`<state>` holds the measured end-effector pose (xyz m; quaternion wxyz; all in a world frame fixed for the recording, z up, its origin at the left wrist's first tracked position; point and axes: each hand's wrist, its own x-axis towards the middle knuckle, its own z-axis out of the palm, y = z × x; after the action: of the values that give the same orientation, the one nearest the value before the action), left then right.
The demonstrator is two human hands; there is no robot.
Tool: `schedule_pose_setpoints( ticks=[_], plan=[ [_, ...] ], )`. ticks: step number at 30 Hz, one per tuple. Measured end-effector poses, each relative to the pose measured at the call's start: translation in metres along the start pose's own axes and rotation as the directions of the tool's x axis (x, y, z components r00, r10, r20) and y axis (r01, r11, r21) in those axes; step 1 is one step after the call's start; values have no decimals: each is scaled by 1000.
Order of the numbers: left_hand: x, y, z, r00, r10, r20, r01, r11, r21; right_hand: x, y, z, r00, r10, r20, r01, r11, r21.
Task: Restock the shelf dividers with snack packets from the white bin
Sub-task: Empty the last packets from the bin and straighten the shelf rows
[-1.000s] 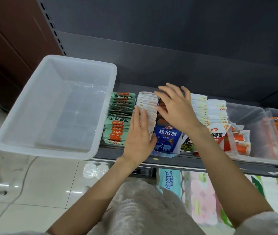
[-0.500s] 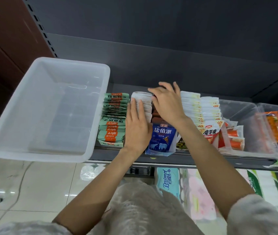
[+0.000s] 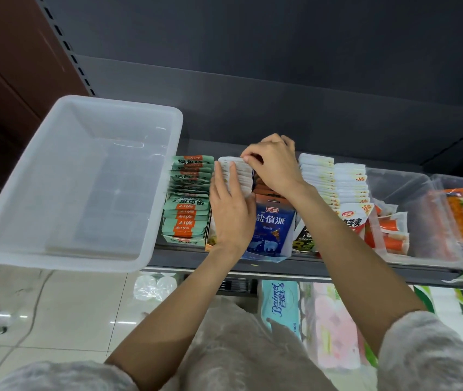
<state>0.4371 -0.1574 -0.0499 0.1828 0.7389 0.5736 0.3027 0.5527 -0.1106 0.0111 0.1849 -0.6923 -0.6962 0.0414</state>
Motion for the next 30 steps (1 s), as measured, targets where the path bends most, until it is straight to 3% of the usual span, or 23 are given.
schedule_pose_setpoints(
  ticks=[9, 14, 19, 23, 27, 30],
  plan=[
    [-6, 4, -12, 999, 50, 0, -50, 996, 68, -5, 0, -2, 1000, -6, -1, 6, 999, 34],
    [-16, 10, -45, 985, 171, -10, -171, 984, -44, -25, -1, -13, 995, -2, -98, 18, 987, 158],
    [-12, -25, -91, 934, 356, 13, -355, 934, -27, -41, -4, -6, 996, -73, 58, 76, 995, -57],
    [9, -71, -126, 924, 381, -43, -374, 920, 117, -38, -24, -12, 984, -158, -77, 165, 982, 91],
    [36, -103, -146, 901, 429, 64, -431, 869, 242, -21, -64, -4, 951, -280, 133, 283, 959, -10],
    [49, -114, -145, 826, 532, 184, -563, 789, 246, 1, -87, 9, 940, -270, 210, 310, 932, -188]
  ],
)
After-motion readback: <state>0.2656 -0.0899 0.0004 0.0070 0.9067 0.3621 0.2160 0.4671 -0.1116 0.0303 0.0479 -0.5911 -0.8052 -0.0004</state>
